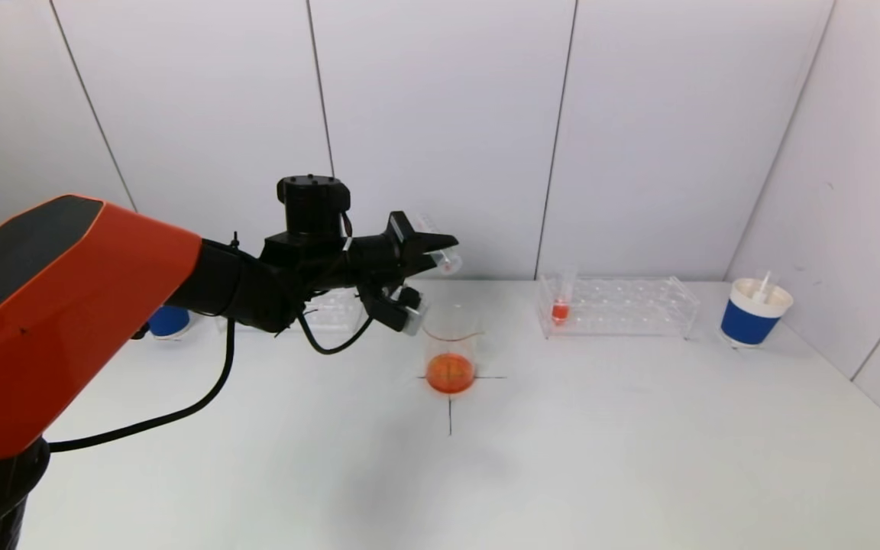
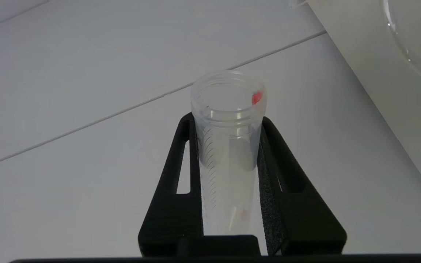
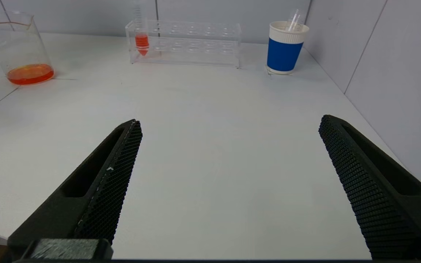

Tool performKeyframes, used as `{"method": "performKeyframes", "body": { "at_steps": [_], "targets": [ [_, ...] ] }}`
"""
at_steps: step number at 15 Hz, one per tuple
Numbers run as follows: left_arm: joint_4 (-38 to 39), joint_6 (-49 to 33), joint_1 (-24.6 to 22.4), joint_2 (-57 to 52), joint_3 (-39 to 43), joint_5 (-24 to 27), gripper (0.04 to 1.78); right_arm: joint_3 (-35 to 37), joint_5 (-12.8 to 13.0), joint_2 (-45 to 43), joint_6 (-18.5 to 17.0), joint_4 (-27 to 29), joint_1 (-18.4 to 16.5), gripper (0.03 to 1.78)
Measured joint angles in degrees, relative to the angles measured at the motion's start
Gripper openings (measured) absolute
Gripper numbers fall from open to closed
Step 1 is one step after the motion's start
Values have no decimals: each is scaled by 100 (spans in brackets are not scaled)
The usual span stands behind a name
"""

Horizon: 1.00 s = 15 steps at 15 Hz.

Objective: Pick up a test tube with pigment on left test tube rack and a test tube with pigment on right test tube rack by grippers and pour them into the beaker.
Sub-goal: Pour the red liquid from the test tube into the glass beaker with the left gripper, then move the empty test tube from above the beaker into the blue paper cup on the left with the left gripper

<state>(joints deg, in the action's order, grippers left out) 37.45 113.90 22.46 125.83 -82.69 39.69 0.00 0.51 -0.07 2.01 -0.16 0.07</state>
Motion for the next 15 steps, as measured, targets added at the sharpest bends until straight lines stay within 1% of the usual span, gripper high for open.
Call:
{"method": "performKeyframes", "body": {
  "at_steps": [6,9,15],
  "targets": [
    [12,168,2,-9,-52,90,45,0,1,0,0,0,0,176],
    [12,328,4,5,-168,230,45,0,1,0,0,-2,0,176],
    [12,433,4,13,-204,267,45,0,0,0,0,-2,0,176]
  ]
}}
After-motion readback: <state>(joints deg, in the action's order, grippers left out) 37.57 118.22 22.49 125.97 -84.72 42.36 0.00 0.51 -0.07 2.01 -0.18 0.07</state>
